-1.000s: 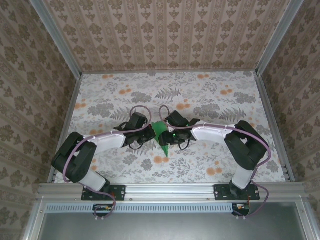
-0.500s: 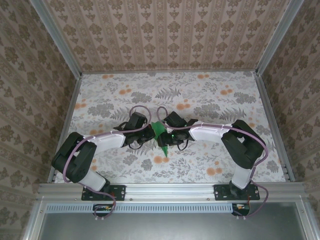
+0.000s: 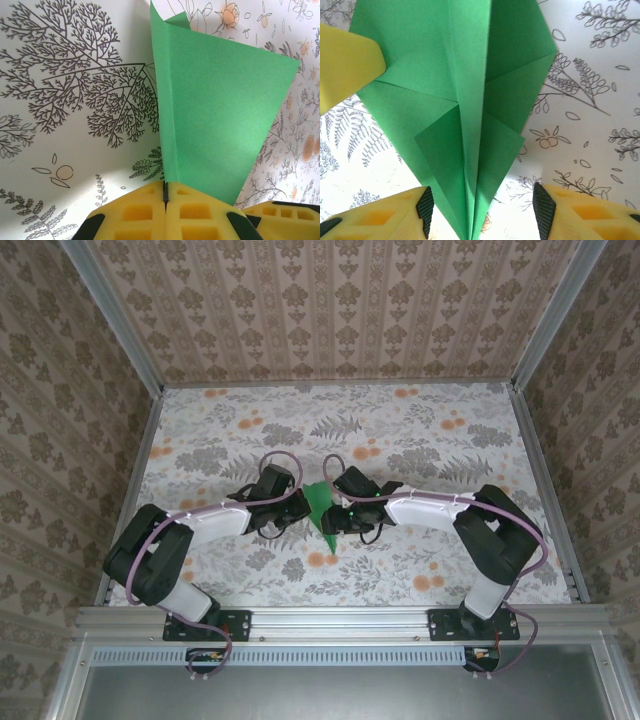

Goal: Fold a paper plane with a square sheet of paper (pick it up from the middle)
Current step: Move the paper plane to the center of the table.

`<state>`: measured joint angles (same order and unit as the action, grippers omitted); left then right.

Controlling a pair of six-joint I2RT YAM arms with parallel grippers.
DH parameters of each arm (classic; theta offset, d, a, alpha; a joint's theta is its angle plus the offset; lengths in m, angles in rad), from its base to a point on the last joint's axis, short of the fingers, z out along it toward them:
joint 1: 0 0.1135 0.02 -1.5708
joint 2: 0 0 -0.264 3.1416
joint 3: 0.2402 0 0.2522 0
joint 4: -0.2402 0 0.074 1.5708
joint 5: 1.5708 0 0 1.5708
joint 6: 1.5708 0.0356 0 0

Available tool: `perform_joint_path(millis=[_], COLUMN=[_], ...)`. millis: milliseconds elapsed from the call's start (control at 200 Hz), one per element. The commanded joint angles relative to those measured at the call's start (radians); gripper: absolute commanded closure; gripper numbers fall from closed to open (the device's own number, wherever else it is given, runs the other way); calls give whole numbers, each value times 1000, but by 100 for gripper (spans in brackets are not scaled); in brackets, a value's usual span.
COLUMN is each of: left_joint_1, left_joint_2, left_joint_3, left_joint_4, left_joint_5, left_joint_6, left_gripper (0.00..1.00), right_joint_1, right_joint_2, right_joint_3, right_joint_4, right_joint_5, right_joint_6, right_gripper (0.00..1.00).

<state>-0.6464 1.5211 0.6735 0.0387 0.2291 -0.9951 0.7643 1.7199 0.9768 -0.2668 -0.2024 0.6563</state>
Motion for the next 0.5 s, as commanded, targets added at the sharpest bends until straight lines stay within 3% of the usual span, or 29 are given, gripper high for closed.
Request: perform_joint_path(millis=[0,495], left_joint_1=[4,5], left_joint_2=[-14,-19], left_joint_3=[-17,-18], left_joint_4=[4,0], left_joint_5=[4,3], left_joint_6=[-9,-9], left_gripper=[100,100], right_joint_1=[15,25], right_joint_2=[29,75], right_joint_3=[9,60], right_joint_4=[9,19], right_joint_5=[-58,-47], right_joint_6=[12,3], right_gripper=[43,62])
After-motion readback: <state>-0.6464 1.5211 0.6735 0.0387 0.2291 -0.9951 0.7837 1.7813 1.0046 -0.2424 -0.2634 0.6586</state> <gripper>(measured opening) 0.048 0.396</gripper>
